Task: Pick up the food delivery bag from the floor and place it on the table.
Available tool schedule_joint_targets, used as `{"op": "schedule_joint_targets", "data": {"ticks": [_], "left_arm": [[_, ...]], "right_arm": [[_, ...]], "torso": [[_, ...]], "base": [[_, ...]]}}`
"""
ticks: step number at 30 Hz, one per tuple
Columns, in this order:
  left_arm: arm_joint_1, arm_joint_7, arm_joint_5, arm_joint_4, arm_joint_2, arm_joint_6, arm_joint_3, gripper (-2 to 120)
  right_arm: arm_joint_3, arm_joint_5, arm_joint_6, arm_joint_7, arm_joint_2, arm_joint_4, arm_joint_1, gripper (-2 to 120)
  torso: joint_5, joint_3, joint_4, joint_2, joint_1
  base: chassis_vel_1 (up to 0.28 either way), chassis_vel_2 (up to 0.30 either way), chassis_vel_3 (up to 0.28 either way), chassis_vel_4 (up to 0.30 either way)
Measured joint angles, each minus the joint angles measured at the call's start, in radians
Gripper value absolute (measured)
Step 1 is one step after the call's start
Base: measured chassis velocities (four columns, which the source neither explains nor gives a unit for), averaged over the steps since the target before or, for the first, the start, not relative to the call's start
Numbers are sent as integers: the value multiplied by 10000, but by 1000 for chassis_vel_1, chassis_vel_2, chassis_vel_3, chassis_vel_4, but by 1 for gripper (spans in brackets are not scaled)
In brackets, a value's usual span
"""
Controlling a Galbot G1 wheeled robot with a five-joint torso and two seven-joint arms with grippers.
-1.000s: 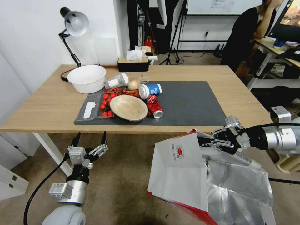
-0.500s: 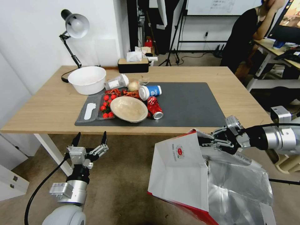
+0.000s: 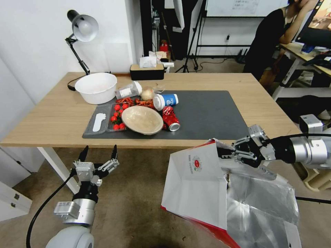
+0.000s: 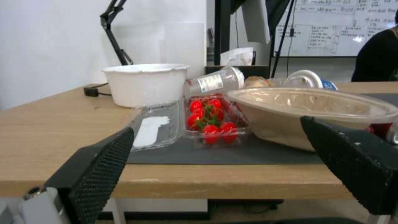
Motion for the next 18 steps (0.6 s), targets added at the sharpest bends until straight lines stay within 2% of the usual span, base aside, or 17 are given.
{"op": "schedule_joint_targets", "data": {"ticks": [7, 10, 12, 13, 14, 16, 18], "left_arm": [[14, 2, 23, 79, -42, -55, 5, 100], [-14, 14, 41, 123, -63, -56, 27, 100], [-22, 18, 46, 136, -65, -56, 34, 100], [-44, 31, 61, 165, -74, -56, 51, 100], [-44, 31, 61, 165, -74, -56, 51, 100], [-70, 58, 88, 208, -85, -56, 92, 100], [-72, 64, 97, 214, -87, -56, 102, 100]], "right_arm": [[1058, 942, -150, 17, -264, 202, -177, 0], [2160, 2136, -301, 347, -447, 309, -169, 0], [2379, 2346, -330, 440, -462, 330, -169, 0], [3014, 2930, -400, 852, -473, 372, -138, 0], [3014, 2930, -400, 852, -473, 372, -138, 0], [3654, 3567, -424, 1781, -459, 398, 54, 0], [3756, 3679, -424, 2097, -445, 406, 102, 0]], "torso": [[1, -12, 0, -22, -9], [-2, -18, 1, -32, -14], [-1, -19, 0, -32, -15], [-1, -22, 0, -36, -17], [-1, -22, 0, -36, -17], [-1, -24, -1, -42, -19], [0, -25, 0, -44, -19]], "base": [[0, 0, 0, 0], [0, 0, 0, 0], [0, 0, 0, 0], [0, 0, 0, 0], [0, 0, 0, 0], [0, 0, 0, 0], [0, 0, 0, 0]]}}
